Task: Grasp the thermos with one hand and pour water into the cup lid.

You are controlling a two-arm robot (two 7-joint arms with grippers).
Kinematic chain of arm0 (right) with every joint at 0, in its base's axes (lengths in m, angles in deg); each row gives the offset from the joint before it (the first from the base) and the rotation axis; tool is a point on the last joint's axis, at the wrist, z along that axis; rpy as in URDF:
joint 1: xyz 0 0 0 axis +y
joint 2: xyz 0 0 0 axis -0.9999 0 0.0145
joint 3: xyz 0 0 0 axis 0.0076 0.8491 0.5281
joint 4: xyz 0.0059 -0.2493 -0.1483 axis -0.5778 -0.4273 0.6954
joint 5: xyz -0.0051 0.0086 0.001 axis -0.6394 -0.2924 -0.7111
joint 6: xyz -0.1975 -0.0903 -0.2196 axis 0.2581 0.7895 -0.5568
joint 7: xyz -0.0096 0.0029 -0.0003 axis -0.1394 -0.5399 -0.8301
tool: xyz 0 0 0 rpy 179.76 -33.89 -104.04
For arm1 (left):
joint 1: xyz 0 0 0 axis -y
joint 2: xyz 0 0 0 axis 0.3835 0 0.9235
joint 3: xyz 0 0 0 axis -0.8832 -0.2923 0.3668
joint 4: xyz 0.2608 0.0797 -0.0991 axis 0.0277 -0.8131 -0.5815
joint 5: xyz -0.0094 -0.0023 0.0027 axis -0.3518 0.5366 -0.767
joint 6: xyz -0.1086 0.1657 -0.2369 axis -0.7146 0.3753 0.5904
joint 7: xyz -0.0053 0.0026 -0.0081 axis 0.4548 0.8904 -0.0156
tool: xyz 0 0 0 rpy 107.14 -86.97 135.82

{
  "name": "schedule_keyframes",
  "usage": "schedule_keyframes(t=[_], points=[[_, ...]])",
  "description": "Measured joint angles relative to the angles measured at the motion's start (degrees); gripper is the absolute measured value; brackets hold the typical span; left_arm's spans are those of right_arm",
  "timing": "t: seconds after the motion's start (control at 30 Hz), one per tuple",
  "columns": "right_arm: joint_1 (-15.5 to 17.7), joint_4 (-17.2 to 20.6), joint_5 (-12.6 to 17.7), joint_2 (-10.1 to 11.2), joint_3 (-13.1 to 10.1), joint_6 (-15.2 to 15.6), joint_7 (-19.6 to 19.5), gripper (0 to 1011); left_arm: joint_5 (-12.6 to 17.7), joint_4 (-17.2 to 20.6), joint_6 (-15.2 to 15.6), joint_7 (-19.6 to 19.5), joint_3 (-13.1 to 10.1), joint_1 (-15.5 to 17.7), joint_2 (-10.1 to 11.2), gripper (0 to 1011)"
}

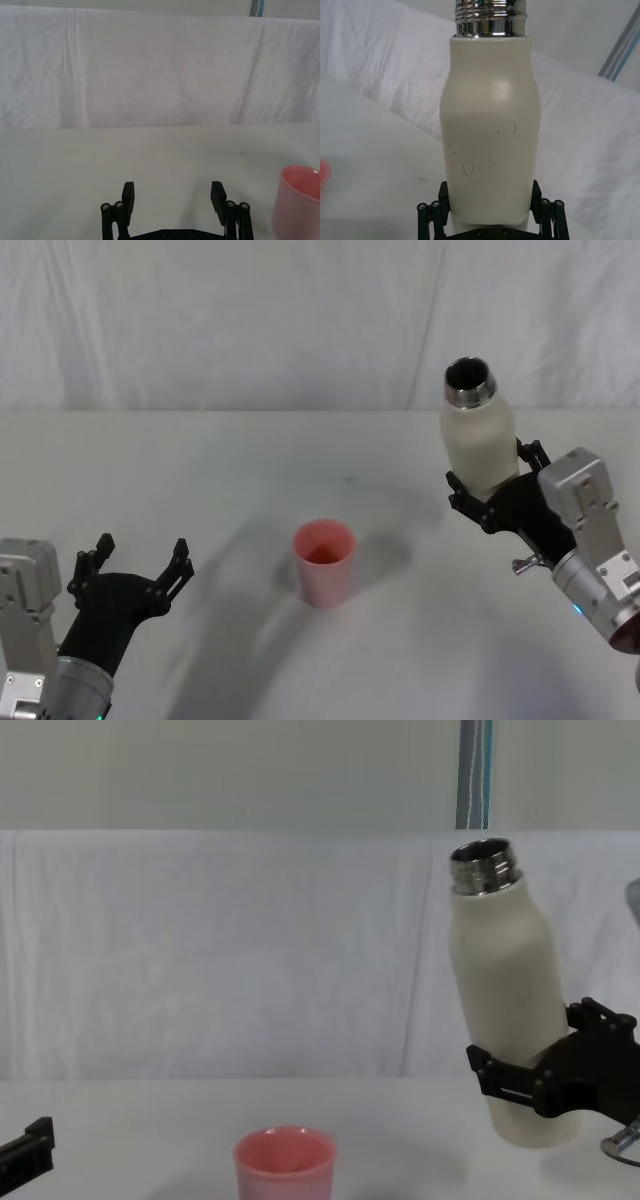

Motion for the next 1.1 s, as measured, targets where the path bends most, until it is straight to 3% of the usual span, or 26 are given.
schedule_keyframes(t=[0.4,0.83,1.1], points=[[1.48,-0.32,10.53,-1.73,-3.08,1.84,2.87,950,0.00,0.00,0.00,0.00,0.00,0.00,0.00,1001],[1.65,-1.33,13.70,-2.14,-3.38,6.04,2.21,950,0.00,0.00,0.00,0.00,0.00,0.00,0.00,1001],[1.32,-2.54,14.85,-2.47,-3.74,6.62,1.36,950,0.00,0.00,0.00,0.00,0.00,0.00,0.00,1001]])
